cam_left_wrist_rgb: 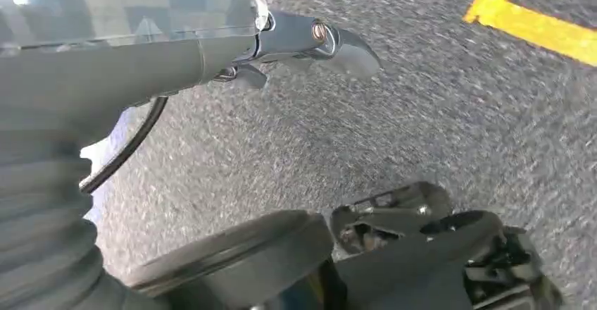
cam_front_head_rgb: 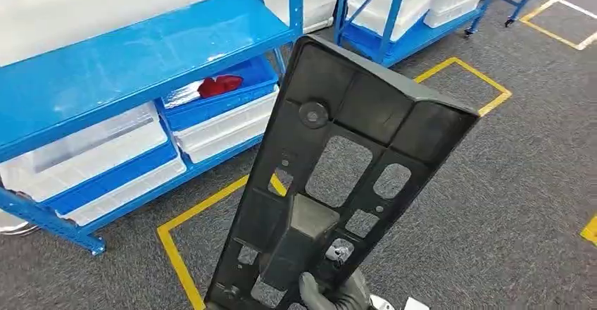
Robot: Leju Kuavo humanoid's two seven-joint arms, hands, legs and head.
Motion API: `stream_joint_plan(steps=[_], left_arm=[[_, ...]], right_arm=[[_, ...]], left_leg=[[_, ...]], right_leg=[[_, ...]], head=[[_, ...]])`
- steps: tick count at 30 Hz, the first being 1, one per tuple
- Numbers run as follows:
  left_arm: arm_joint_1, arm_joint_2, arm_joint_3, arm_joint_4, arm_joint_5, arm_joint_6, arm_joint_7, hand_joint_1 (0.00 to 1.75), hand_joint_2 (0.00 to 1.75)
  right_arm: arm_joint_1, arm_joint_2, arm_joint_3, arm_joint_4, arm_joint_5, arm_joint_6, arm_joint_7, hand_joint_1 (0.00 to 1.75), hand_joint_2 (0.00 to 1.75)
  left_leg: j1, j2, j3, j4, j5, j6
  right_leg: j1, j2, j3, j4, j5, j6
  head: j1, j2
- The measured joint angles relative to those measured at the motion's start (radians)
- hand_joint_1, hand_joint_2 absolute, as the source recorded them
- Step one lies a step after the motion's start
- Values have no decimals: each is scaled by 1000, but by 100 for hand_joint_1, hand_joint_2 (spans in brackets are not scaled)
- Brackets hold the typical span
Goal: Take the parts from the cabinet and place them on the table.
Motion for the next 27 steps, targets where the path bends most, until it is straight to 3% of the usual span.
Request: stream_joint_plan(steps=[1,2,3,6,7,8,9,11,12,13,15,16,17,18,21,22,23,24,26,27], left_arm=[[2,0,0,0,-4,-1,0,0,175],[4,0,0,0,-6,-3,1,0,175],[4,0,0,0,-8,-3,1,0,175],[-1,0,-2,0,-13,-5,1,0,175],[-1,-3,-2,0,-15,-5,1,0,175],[0,-3,-2,0,-16,-5,3,0,175],[1,-3,-2,0,-18,-5,3,0,175],[4,-2,-2,0,-18,-5,5,0,175],[4,-1,-2,0,-18,-5,6,0,175],[4,-1,-2,0,-18,-5,7,0,175],[2,-1,-2,0,-20,-5,8,0,175],[1,-1,-2,0,-20,-5,9,0,175],[1,-1,-2,0,-20,-5,9,0,175],[0,-1,-2,0,-20,-3,9,0,175],[-5,0,-2,0,-21,-3,9,0,175],[-8,-1,-3,0,-21,-3,9,0,175],[-9,0,-3,0,-24,-3,8,0,175],[-9,-1,-4,0,-24,-4,7,0,175],[-11,0,-3,0,-24,-5,7,0,175],[-13,0,-3,0,-24,-6,9,0,175]], right_arm=[[0,2,0,0,0,0,0,175,175],[-1,5,0,0,1,0,1,175,175],[-4,7,0,-1,3,0,2,175,175],[0,10,-1,-4,4,0,3,175,175],[2,10,-1,-5,4,0,3,175,175],[2,10,-2,-7,4,0,3,175,175],[1,10,-2,-7,5,1,3,175,175],[4,10,-3,-7,5,3,3,175,175],[5,10,-4,-6,6,5,2,175,175],[5,10,-5,-6,6,6,1,175,175],[5,10,-8,-6,6,14,-2,175,175],[4,10,-10,-6,6,16,-3,175,175],[2,10,-12,-6,6,17,-4,175,175],[1,10,-13,-6,9,17,-4,175,175],[3,10,-16,-6,9,18,-5,175,175],[3,10,-17,-6,9,18,-5,175,175],[3,11,-18,-6,9,18,-6,175,175],[1,12,-19,-6,10,19,-7,175,175],[3,14,-20,-6,10,19,-9,175,175],[4,14,-21,-6,10,20,-9,175,175]], left_leg=[[3,-36,35,-81,37,2],[4,-96,42,-104,19,10],[6,-90,47,-127,11,14],[0,-62,44,-124,20,32],[10,-42,48,-133,25,39],[7,-32,52,-138,27,44],[4,-14,51,-138,27,48],[1,17,50,-137,26,49],[0,31,49,-137,25,49],[0,45,51,-137,24,48],[0,69,57,-137,19,42],[0,78,62,-137,16,39],[-3,85,64,-137,13,34],[-10,92,64,-134,9,28],[-10,121,73,-143,6,13],[-5,114,74,-142,-2,5],[-3,67,67,-116,-21,3],[-2,34,40,-55,-59,3],[-3,11,-45,121,-138,2],[-3,10,-74,176,-149,1]], right_leg=[[-1,12,-3,6,-3,4],[3,23,-13,15,-3,12],[0,36,-27,23,0,18],[-3,65,-38,15,15,41],[-7,56,-40,22,9,42],[0,-6,-55,54,-14,48],[-1,-40,-90,123,-54,53],[-8,-62,-167,279,-117,59],[-11,-64,-190,324,-124,61],[-13,-67,-186,318,-107,62],[-14,-80,-106,171,-27,59],[-12,-108,-50,71,11,54],[-2,-155,-25,22,-5,48],[5,-142,-28,18,1,36],[11,-109,-35,17,-1,19],[-1,-97,-29,6,6,9],[0,-89,-27,2,8,5],[0,-82,-27,2,9,-3],[3,-58,-27,2,8,-6],[5,-45,-27,3,8,-7]], head=[[0,0],[0,0],[0,0],[0,0],[0,0],[1,0],[0,0],[0,0],[0,0],[0,0],[0,0],[0,0],[0,0],[0,0],[0,0],[0,0],[0,0],[0,0],[0,0],[0,0]])
